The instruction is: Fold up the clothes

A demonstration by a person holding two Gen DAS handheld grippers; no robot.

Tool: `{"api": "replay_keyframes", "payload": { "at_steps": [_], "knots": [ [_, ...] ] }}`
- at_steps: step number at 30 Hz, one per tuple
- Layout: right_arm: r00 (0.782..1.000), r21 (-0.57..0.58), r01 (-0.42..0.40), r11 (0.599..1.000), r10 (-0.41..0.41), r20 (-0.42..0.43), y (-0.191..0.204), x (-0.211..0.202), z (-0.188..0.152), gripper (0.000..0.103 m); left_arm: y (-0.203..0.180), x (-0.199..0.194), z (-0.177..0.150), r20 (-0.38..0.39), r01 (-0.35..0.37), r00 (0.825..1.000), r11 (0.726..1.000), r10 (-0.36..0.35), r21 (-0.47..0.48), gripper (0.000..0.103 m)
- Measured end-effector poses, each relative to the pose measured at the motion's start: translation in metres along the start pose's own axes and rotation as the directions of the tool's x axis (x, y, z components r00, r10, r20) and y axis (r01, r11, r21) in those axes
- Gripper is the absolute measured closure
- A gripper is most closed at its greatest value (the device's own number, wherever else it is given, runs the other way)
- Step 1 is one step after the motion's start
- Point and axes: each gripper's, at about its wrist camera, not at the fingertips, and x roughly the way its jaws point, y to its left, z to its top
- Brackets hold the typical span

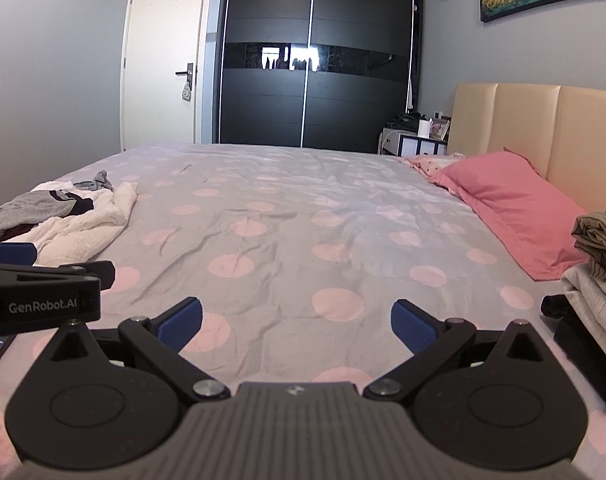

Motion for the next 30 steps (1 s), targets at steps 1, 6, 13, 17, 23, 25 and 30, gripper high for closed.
{"api": "replay_keyframes", "payload": {
  "at_steps": [1,6,13,17,23,25,30],
  "knots": [
    [1.0,0.0,-0.001,1.0,0.001,0.005,0.0,-0.001,0.0,0.001,-0.001,0.0,0.001,0.004,0.002,1.0,1.0,-0.002,0.004,0.02],
    [1.0,-0.004,-0.004,1.0,0.005,0.029,0.002,-0.006,0.002,0.001,-0.003,-0.003,0.002,0.018,-0.008,1.0,1.0,0.008,0.02,0.02],
    [0.999,-0.016,-0.019,1.0,0.02,0.045,0.003,-0.01,0.003,0.001,-0.002,-0.005,0.003,0.025,-0.032,0.999,0.999,0.032,0.012,0.02],
    [0.999,-0.009,-0.02,1.0,0.02,0.041,0.002,-0.009,0.002,0.001,-0.004,-0.006,0.004,0.029,-0.031,0.999,0.999,0.031,0.025,0.02],
    [0.998,-0.016,-0.024,1.0,0.025,0.053,0.005,-0.011,0.003,0.001,-0.004,-0.006,0.004,0.033,-0.032,0.999,0.999,0.031,0.029,0.02],
    [0.998,-0.019,-0.026,0.999,0.028,0.058,0.006,-0.012,0.004,0.001,-0.004,-0.006,0.004,0.033,-0.035,0.999,0.999,0.034,0.03,0.02],
    [0.998,-0.02,-0.028,0.999,0.029,0.062,0.006,-0.013,0.004,0.001,-0.006,-0.009,0.002,0.035,-0.037,0.999,0.999,0.036,0.034,0.02]
  ]
}}
